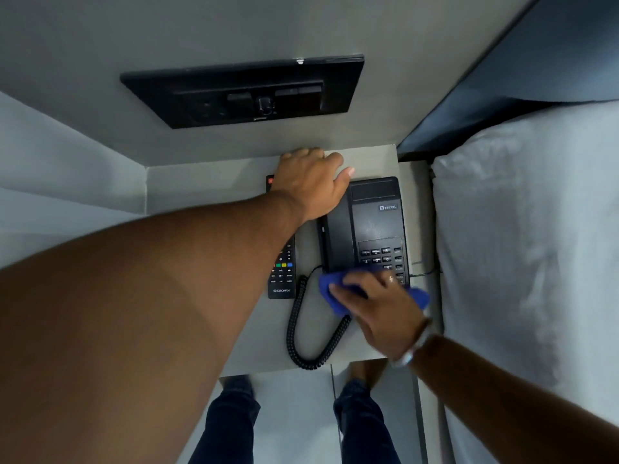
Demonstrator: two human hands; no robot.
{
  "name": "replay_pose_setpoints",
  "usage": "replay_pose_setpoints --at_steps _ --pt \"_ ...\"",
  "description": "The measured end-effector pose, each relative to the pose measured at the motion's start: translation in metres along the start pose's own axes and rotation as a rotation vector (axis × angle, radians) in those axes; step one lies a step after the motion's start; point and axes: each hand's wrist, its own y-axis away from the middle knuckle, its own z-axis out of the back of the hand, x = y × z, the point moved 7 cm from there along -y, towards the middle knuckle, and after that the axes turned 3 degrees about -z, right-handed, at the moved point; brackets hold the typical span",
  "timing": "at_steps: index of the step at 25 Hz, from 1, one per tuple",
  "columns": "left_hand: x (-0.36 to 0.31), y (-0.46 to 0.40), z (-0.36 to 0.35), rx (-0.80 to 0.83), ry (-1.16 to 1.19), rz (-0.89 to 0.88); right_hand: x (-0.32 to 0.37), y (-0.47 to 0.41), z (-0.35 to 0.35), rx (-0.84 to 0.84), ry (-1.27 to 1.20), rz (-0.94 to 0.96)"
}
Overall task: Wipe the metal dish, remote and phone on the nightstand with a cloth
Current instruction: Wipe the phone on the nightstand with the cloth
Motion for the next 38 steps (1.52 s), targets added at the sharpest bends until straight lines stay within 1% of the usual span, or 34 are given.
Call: replay_pose_setpoints --at_steps 2,4,5,7,8,9,10,12,13,14,16,17,21,22,24,25,27,28,29,30,32,33,34,36,38 --pt "0.001 0.000 0.000 0.030 -0.025 0.006 0.012 0.026 -0.015 0.084 0.039 0.021" --pt "-0.001 0.003 0.004 0.031 -0.042 0.034 0.014 0.029 -0.012 0.057 0.070 -0.028" --pt "-0.003 0.007 0.009 -0.010 -0.034 0.055 0.012 0.028 -0.004 0.016 0.084 -0.064" --pt "-0.009 0.032 0.023 -0.172 0.060 0.114 -0.001 0.032 0.021 -0.067 0.056 -0.183" --pt "-0.013 0.054 0.026 -0.237 0.122 0.150 -0.010 0.033 0.037 -0.108 0.028 -0.249" --pt "-0.021 0.081 0.021 -0.262 0.172 0.182 -0.018 0.032 0.053 -0.144 0.013 -0.300" --pt "-0.033 0.110 0.012 -0.248 0.204 0.202 -0.023 0.026 0.067 -0.175 0.017 -0.322" --pt "-0.063 0.159 -0.014 -0.146 0.239 0.200 -0.020 -0.001 0.082 -0.194 0.065 -0.262" --pt "-0.074 0.173 -0.027 -0.095 0.247 0.197 -0.015 -0.017 0.079 -0.167 0.094 -0.206" --pt "-0.080 0.179 -0.036 -0.061 0.240 0.203 -0.011 -0.032 0.070 -0.096 0.123 -0.170" --pt "-0.081 0.179 -0.047 -0.012 0.208 0.240 -0.009 -0.051 0.047 0.092 0.180 -0.164" --pt "-0.080 0.178 -0.050 0.004 0.197 0.245 -0.013 -0.057 0.040 0.127 0.203 -0.182" --pt "-0.077 0.179 -0.059 0.005 0.187 0.227 -0.029 -0.113 0.054 -0.044 0.221 -0.228" --pt "-0.078 0.179 -0.058 0.009 0.186 0.227 -0.034 -0.134 0.059 -0.038 0.199 -0.235" --pt "-0.078 0.182 -0.053 -0.011 0.190 0.233 -0.044 -0.160 0.064 0.027 0.167 -0.207" --pt "-0.075 0.184 -0.048 -0.037 0.184 0.228 -0.050 -0.161 0.068 0.021 0.136 -0.192" --pt "-0.064 0.175 -0.028 -0.129 0.158 0.182 -0.064 -0.138 0.087 -0.123 0.040 -0.220" --pt "-0.055 0.162 -0.013 -0.183 0.149 0.148 -0.074 -0.119 0.094 -0.195 0.018 -0.255" --pt "-0.045 0.141 0.002 -0.209 0.143 0.113 -0.082 -0.099 0.098 -0.232 0.025 -0.286" --pt "-0.036 0.117 0.012 -0.162 0.135 0.072 -0.090 -0.084 0.096 -0.234 0.047 -0.326" --pt "-0.029 0.072 0.014 0.065 0.075 -0.031 -0.102 -0.078 0.090 -0.211 0.079 -0.373" --pt "-0.029 0.058 0.010 0.154 0.037 -0.072 -0.106 -0.086 0.085 -0.192 0.090 -0.368" --pt "-0.029 0.051 0.006 0.198 0.010 -0.089 -0.107 -0.096 0.078 -0.153 0.110 -0.344" --pt "-0.027 0.051 0.003 0.207 -0.010 -0.083 -0.098 -0.103 0.060 -0.059 0.147 -0.293" --pt "-0.028 0.051 0.005 0.190 -0.002 -0.070 -0.088 -0.081 0.043 -0.015 0.125 -0.313"
